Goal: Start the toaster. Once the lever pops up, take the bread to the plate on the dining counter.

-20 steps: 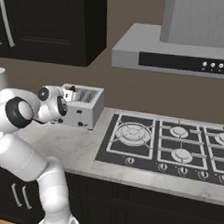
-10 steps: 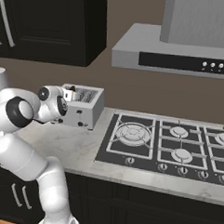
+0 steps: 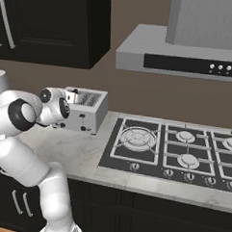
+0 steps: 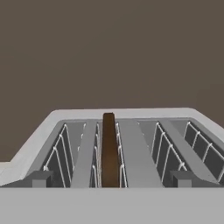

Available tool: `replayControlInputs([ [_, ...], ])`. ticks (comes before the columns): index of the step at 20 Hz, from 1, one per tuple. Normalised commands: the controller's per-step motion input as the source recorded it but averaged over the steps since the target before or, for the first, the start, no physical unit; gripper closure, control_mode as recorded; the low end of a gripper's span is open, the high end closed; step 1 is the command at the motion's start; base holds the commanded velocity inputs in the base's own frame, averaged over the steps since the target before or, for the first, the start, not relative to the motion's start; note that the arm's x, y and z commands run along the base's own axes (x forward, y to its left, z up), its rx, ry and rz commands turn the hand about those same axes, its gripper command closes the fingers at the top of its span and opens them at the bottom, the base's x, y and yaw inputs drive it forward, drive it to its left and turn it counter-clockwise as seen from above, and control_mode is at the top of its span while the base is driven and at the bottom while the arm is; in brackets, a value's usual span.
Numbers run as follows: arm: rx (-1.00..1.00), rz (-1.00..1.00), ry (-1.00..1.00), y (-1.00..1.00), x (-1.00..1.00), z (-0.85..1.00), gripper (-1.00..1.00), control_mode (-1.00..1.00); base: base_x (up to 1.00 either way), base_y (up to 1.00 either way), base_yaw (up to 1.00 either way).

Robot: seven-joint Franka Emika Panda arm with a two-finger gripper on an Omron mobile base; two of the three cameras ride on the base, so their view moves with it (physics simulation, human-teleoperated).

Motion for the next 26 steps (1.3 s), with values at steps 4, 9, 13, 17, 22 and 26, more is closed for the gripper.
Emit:
replayControlInputs([
  [4,0.00,0.02,0.00,0.00,0.03,0.00,-1.00,-1.00,0.00,0.00,0.00],
  [9,0.00,0.02,0.01,0.00,0.02,0.00,-1.00,-1.00,0.00,0.00,0.00],
  [13,0.00,0.02,0.01,0.00,0.05,0.00,-1.00,-1.00,0.00,0.00,0.00],
  [17,0.00,0.02,0.01,0.00,0.12,0.00,-1.00,-1.00,0.00,0.00,0.00],
  [22,0.00,0.01,0.00,0.00,0.12,0.00,-1.00,-1.00,0.00,0.00,0.00],
  [26,0.00,0.01,0.00,0.00,0.03,0.00,-1.00,-1.00,0.00,0.00,0.00],
])
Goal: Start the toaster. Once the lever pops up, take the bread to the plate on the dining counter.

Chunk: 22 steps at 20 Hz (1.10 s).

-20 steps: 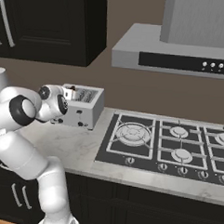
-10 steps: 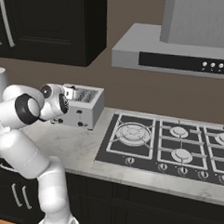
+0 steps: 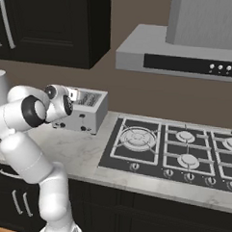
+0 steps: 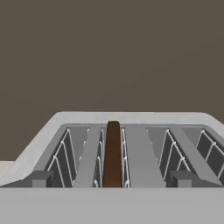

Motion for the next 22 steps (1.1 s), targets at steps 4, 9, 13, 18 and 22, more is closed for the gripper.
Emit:
replayControlInputs([
  [4,0.00,0.01,0.02,0.00,0.00,-0.02,-1.00,-1.00,0.00,0.00,0.00],
  [9,0.00,0.00,0.05,0.00,0.00,-0.01,-1.00,-1.00,0.00,0.00,0.00],
  [13,0.00,0.00,0.03,0.00,0.00,0.00,-1.00,-1.00,0.00,0.00,0.00],
  [18,0.00,0.00,0.01,0.00,0.00,0.00,1.00,-1.00,0.00,0.00,0.00],
  [22,0.00,0.00,0.00,0.00,0.00,0.00,1.00,-1.00,0.00,0.00,0.00],
])
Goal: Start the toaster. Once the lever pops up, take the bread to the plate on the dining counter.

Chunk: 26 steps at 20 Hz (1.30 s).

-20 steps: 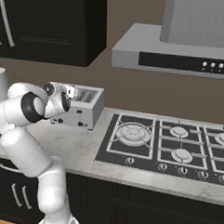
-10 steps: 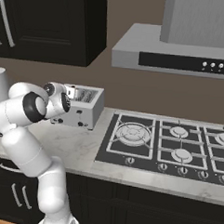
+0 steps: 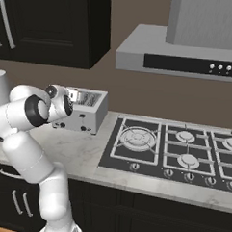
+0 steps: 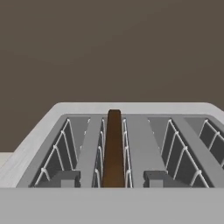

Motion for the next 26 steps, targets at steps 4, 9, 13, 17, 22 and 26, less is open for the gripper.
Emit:
replayControlInputs([
  [4,0.00,0.00,0.00,0.00,0.00,0.00,1.00,-1.00,0.00,0.00,0.00],
  [9,0.00,0.00,0.00,0.00,0.00,0.00,1.00,-1.00,0.00,0.00,0.00],
  [13,0.00,0.00,0.00,0.00,0.00,0.00,1.00,-1.00,0.00,0.00,0.00],
  [17,0.00,0.00,0.00,0.00,0.00,0.00,1.00,-1.00,0.00,0.00,0.00],
  [22,0.00,0.00,0.00,0.00,0.00,0.00,1.00,-1.00,0.00,0.00,0.00],
  [26,0.00,0.00,0.00,0.00,0.00,0.00,1.00,-1.00,0.00,0.00,0.00],
])
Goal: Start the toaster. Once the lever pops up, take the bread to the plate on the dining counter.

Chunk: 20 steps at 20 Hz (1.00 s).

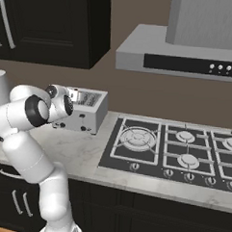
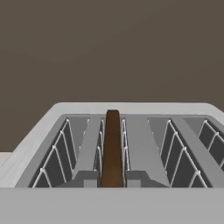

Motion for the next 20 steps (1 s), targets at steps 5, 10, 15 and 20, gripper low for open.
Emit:
replayControlInputs([
  [5,0.00,0.00,0.00,0.00,0.00,0.00,1.00,-1.00,0.00,0.00,0.00],
  [10,0.00,0.00,0.00,0.00,0.00,0.00,1.00,-1.00,0.00,0.00,0.00],
  [15,0.00,0.00,-0.01,0.00,0.00,0.01,1.00,-1.00,0.00,0.00,0.00],
  [20,0.00,0.00,-0.09,0.00,-0.04,0.15,1.00,-1.00,0.00,0.00,0.00],
])
